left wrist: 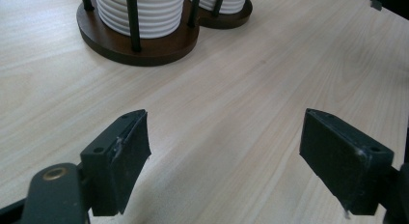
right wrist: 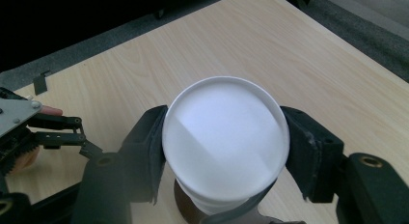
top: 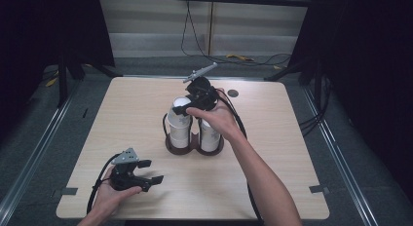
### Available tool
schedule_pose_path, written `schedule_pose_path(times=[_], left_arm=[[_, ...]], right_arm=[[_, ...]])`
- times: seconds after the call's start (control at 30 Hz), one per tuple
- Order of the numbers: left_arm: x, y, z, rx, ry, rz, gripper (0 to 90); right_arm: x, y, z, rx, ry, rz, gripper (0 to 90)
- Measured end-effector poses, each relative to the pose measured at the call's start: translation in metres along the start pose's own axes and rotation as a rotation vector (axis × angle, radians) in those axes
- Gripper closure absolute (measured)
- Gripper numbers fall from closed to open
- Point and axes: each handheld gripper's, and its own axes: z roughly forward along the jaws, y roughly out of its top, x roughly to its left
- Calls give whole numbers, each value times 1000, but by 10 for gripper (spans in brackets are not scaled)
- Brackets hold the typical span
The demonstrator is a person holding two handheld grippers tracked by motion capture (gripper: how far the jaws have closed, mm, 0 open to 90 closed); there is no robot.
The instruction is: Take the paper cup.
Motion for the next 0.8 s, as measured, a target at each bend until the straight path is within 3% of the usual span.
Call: schedule_pose_path(times=[0.37, 0.5, 0.67, 0.8], left_arm=[[0, 2, 4, 9, -6, -10, 170], [2, 5, 7, 18, 0, -4, 171], [-2, 14, 4, -28, -2, 5, 168], [-4, 20, 3, -73, 0, 8, 186]], right_arm=[[4, -6, -9, -46, 6, 5, 383], [0, -10, -16, -79, 26, 32, 383], [1, -15, -23, -84, 24, 28, 384], [5, -15, -34, -120, 35, 20, 383]])
